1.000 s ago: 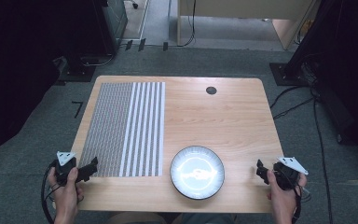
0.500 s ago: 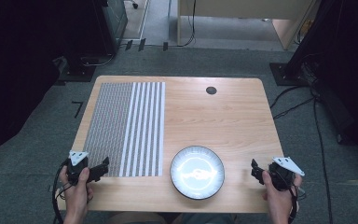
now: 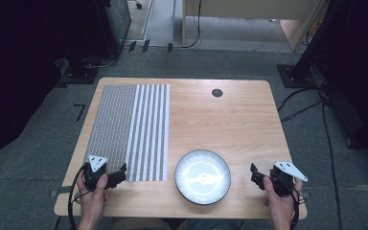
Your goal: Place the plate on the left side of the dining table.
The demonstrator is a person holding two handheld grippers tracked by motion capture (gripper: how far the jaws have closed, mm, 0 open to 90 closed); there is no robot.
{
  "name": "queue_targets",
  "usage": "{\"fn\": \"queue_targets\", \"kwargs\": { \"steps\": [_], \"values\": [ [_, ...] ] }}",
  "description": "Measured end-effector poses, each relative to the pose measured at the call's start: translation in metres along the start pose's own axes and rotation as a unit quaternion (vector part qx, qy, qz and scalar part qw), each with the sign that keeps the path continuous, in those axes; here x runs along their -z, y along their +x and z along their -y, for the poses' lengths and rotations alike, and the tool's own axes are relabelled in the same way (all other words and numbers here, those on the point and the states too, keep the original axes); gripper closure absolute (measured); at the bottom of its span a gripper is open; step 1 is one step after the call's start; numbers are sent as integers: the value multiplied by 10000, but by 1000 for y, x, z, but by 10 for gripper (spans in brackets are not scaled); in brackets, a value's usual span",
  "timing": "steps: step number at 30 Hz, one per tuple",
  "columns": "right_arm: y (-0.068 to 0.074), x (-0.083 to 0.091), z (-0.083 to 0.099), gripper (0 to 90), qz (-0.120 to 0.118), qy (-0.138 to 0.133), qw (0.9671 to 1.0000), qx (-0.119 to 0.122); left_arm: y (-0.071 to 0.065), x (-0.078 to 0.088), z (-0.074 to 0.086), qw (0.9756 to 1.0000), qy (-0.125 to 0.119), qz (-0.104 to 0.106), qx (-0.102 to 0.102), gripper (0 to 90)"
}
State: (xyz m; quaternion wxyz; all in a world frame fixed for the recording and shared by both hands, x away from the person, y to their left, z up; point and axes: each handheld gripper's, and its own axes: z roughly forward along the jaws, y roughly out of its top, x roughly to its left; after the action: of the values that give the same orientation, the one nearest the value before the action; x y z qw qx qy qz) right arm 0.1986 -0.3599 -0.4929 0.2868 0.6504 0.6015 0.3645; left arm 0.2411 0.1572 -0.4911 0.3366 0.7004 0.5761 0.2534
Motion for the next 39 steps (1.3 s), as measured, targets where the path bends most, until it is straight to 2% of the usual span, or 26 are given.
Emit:
{"fn": "queue_targets", "kwargs": {
  "steps": [2,4,8,15,20,24,32,37,39],
  "values": [
    [3,0,0,143,-69,9,10000,-8,-5,-1,0,10000,14,92,-18,138],
    [6,1,-1,142,-231,19,9996,-134,-10,-1,-1,9999,22,137,-56,138],
    [9,2,-1,143,-293,22,9994,-169,-19,-3,-1,9996,41,221,-146,138],
    [20,3,-1,143,-377,9,9993,-74,-33,-5,-2,9992,74,335,-221,139],
    [26,2,0,143,-434,24,9991,1,-46,-6,-4,9986,12,447,-272,138],
    [30,2,0,142,-479,19,9988,11,-59,-8,-4,9977,50,540,-395,139],
    [39,2,1,142,-586,-18,9983,69,-82,-10,-7,9947,52,962,-362,137],
    [45,3,0,145,-718,-81,9974,-16,-98,-11,-10,9927,63,1137,-389,137],
    [47,3,-1,150,-783,-82,9968,-153,-102,-11,-11,9920,93,1208,-354,137]
  ]
}}
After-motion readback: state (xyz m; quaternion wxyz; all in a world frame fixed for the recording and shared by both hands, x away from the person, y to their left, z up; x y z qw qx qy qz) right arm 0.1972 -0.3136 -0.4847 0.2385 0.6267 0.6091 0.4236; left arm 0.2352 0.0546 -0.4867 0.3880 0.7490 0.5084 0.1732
